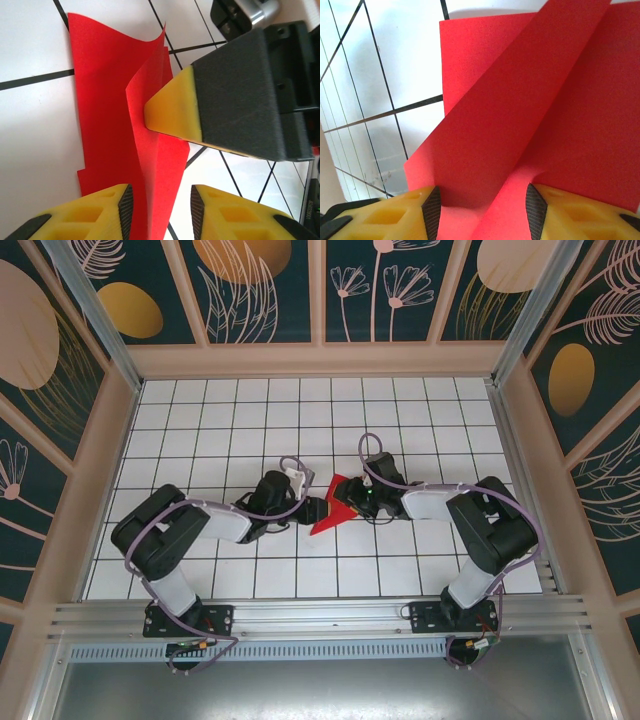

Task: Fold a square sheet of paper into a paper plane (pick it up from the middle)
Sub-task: Fourth fold the wing at the center of the table.

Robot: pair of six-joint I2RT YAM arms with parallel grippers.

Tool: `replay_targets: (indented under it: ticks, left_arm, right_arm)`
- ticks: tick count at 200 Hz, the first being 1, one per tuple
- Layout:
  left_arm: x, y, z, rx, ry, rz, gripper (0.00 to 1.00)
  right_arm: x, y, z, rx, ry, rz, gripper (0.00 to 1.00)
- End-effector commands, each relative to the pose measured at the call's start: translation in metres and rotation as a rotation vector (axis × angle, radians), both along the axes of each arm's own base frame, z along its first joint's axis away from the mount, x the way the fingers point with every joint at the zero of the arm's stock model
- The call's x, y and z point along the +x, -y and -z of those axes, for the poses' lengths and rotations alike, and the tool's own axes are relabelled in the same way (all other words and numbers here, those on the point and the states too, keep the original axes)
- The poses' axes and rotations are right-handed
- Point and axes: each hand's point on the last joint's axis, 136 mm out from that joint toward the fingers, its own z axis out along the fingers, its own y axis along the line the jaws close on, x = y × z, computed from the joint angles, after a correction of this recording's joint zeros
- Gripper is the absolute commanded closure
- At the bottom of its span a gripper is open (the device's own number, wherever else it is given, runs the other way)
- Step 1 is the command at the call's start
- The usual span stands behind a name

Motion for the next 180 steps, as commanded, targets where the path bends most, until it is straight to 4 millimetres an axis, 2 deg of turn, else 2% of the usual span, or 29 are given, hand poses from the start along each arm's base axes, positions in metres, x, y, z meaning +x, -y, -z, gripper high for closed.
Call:
replay_targets:
  ticks: [1, 31, 101, 114, 148, 180]
  left_arm:
    - [0.002, 0.007, 0.003, -0.004, -0.028, 0.025, 0.63]
    - [0.003, 0.011, 0.014, 0.004, -0.055, 0.041, 0.68]
    - [0.001, 0.019, 0.015, -0.015, -0.05, 0.09, 0.87]
    - [0.001, 0.018, 0.014, -0.011, -0.044, 0.087, 0.9]
    - [0.0, 0.02, 0.013, -0.02, -0.039, 0.102, 0.92]
    - [-0.003, 0.022, 0.013, -0.029, -0.048, 0.12, 0.92]
  right_arm:
    - [-0.027, 0.032, 0.055, -0.18, -0.147, 0.038, 0.49]
    - [-0.026, 0.03, 0.054, -0.177, -0.145, 0.032, 0.49]
    - [-0.026, 0.03, 0.051, -0.171, -0.14, 0.024, 0.49]
    - [-0.026, 0.025, 0.044, -0.134, -0.136, 0.012, 0.49]
    - [-0.016, 0.013, 0.011, -0.054, -0.06, -0.032, 0.47]
    - [-0.015, 0.012, 0.0, -0.063, -0.014, -0.072, 0.47]
